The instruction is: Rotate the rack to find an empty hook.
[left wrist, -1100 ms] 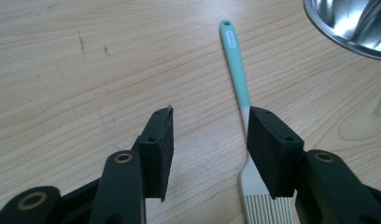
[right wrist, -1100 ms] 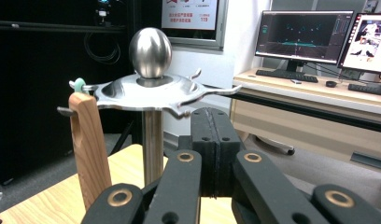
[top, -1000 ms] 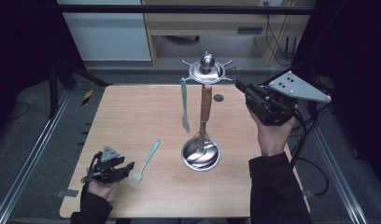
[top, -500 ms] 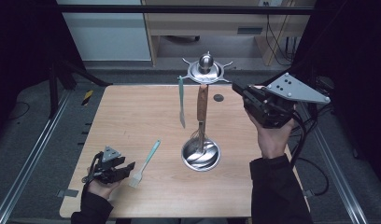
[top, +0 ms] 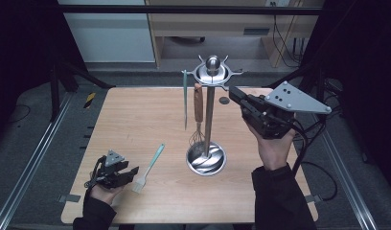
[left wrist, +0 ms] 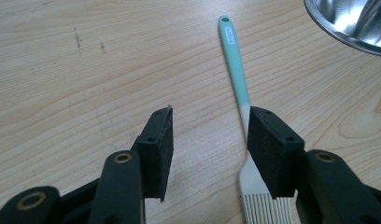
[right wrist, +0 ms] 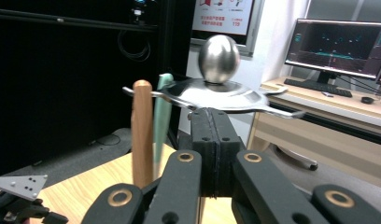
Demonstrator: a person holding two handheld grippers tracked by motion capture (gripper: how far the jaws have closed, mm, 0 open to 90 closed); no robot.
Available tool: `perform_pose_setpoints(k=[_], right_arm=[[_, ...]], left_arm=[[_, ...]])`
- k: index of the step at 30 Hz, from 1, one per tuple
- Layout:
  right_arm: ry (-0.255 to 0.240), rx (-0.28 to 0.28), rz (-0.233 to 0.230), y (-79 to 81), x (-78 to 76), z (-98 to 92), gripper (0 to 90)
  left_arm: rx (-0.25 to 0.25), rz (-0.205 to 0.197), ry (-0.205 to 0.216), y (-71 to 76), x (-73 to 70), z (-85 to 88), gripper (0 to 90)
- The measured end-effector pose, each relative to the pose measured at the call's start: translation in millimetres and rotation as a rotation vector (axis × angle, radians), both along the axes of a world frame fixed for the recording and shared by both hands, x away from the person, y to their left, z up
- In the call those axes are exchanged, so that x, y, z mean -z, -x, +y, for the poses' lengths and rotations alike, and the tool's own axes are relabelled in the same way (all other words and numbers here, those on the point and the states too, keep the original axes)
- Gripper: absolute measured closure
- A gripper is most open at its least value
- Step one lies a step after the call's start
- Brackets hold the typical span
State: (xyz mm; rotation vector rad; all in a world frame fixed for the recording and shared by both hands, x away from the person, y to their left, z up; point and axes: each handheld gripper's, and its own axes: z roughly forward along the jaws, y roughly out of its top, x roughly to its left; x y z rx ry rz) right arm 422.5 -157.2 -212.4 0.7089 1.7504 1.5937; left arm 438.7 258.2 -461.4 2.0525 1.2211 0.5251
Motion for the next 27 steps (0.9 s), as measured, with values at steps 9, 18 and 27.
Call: perform_pose_setpoints(k=[9,18,27], right_arm=[[0.016,-0.035,-0.006,1.9,0.0,15.8,90.0],[0.025,-0.053,-0.006,-0.9,-0.9,30.0,90.0],[0.029,-0.061,0.0,-3.4,-0.9,38.4,90.0]], left_arm=[[0.0,0.0,0.001,-0.1,0.0,0.1,50.1],[0.0,0.002,0.011,-0.2,0.2,0.3,49.7],[-0.002,0.004,0.016,-0.4,0.3,0.1,49.5]])
